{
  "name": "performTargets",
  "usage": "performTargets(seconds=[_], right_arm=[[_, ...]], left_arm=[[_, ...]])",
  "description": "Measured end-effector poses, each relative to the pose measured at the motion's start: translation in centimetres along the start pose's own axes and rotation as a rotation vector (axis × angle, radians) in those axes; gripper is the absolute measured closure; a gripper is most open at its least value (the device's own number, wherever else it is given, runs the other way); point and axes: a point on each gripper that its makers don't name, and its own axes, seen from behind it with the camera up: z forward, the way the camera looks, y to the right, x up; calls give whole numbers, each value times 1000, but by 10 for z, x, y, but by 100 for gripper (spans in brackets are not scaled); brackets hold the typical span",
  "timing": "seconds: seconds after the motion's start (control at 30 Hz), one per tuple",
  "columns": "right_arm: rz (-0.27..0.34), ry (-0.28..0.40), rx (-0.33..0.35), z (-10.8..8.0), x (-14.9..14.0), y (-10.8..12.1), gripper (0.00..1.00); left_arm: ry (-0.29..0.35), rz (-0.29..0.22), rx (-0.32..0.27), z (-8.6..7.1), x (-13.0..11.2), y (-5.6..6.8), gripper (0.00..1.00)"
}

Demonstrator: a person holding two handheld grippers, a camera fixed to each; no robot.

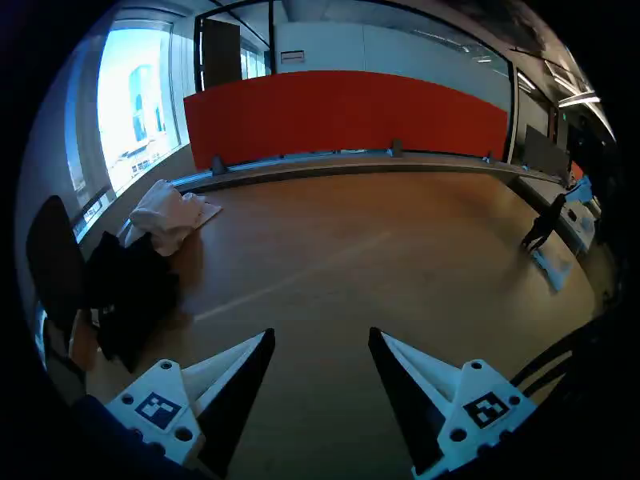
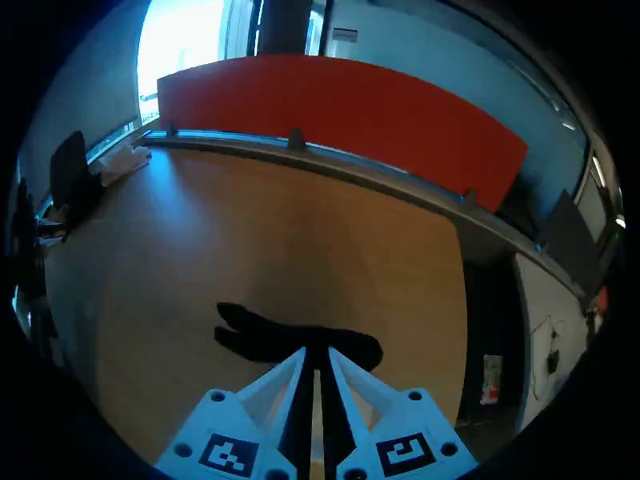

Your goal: Fold towel

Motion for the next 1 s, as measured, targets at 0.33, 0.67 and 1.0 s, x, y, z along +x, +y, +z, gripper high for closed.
performTargets(seconds=[0.33,0.67,1.0], right_arm=[[49,-97,-36,-15,-70,18,96],[103,-195,-71,-18,-132,28,96],[175,-243,-112,-17,-161,38,96]], left_arm=[[1,15,-11,-2,1,6,13],[-3,23,-7,-3,0,5,13],[-5,27,-1,-5,-2,3,13]])
